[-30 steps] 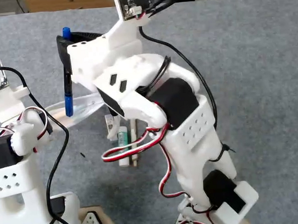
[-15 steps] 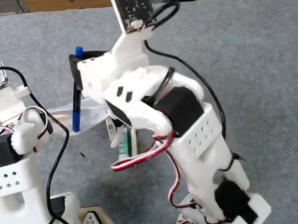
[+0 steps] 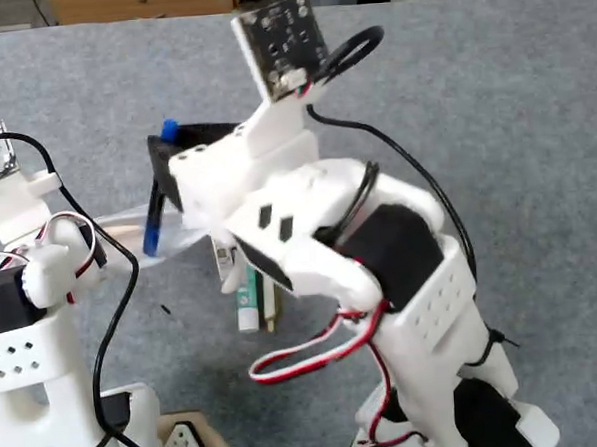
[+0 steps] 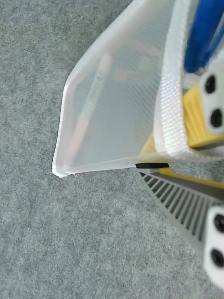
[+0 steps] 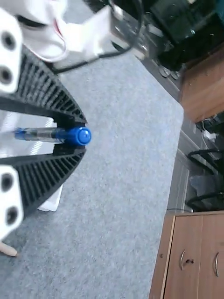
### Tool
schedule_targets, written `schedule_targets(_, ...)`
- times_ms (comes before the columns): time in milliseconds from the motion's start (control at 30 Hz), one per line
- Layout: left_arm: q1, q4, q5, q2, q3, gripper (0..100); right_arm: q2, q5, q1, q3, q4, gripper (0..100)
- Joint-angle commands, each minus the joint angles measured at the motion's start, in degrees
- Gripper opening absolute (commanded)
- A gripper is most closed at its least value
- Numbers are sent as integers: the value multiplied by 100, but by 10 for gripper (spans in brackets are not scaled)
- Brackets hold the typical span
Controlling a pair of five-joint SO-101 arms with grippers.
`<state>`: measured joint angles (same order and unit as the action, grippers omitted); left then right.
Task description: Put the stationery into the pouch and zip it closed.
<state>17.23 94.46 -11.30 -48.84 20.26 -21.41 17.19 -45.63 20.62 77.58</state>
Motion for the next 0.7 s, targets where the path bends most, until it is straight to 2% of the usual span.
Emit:
schedule_targets(0,-66,-26,-44,26,-75,28,-224,-202,-281,4,202,12)
schedule_targets(533,-66,-26,-44,26,-75,28,-312,-571,-431,-4,800,18)
schedule_targets(667,-66,-26,-44,26,-75,28,-303,-571,-457,-13,826,132)
